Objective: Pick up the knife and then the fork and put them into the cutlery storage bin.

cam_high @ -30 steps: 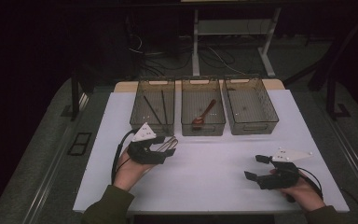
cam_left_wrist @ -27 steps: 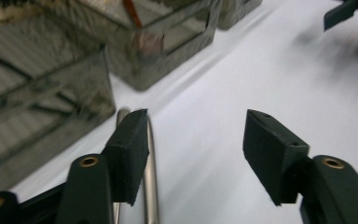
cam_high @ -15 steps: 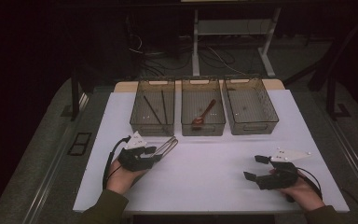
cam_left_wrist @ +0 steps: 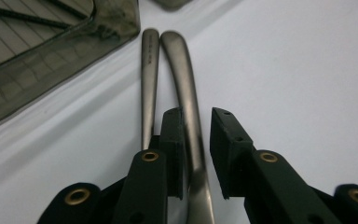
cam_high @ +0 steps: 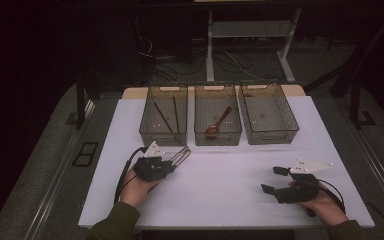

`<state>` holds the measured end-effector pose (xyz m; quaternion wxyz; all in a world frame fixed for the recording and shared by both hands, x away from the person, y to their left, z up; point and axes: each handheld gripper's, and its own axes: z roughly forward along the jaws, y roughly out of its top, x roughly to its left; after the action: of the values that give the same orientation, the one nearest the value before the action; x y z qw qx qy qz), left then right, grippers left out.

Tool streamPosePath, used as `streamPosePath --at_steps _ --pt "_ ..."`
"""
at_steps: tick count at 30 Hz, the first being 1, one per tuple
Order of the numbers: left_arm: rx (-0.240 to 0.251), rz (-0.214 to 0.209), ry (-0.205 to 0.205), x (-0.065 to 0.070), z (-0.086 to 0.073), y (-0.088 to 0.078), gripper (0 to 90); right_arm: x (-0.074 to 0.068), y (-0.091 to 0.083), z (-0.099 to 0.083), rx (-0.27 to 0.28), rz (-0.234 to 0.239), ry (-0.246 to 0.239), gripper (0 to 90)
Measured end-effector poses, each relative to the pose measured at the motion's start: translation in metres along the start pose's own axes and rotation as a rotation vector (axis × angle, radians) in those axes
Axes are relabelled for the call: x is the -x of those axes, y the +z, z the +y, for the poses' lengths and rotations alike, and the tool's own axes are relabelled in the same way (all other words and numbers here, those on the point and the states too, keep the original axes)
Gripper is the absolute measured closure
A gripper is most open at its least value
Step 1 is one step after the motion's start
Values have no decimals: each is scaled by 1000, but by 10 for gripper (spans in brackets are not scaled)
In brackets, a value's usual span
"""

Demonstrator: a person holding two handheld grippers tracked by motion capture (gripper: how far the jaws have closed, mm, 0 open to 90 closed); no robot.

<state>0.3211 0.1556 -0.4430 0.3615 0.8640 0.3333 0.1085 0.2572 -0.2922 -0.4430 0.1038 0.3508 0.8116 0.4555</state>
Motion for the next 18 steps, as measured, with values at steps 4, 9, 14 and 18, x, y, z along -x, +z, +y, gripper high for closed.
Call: streamPosePath --at_steps 4,9,14,18 --pt "-20 -1 -3 0 0 3 768 0 0 0 0 1 0 177" --pt "-25 6 -12 1 0 4 771 1 -1 1 6 0 7 176" --pt "-26 16 -11 2 0 4 782 3 -5 5 23 5 28 156" --pt "-28 22 -16 3 0 4 789 3 -5 7 5 2 30 157"
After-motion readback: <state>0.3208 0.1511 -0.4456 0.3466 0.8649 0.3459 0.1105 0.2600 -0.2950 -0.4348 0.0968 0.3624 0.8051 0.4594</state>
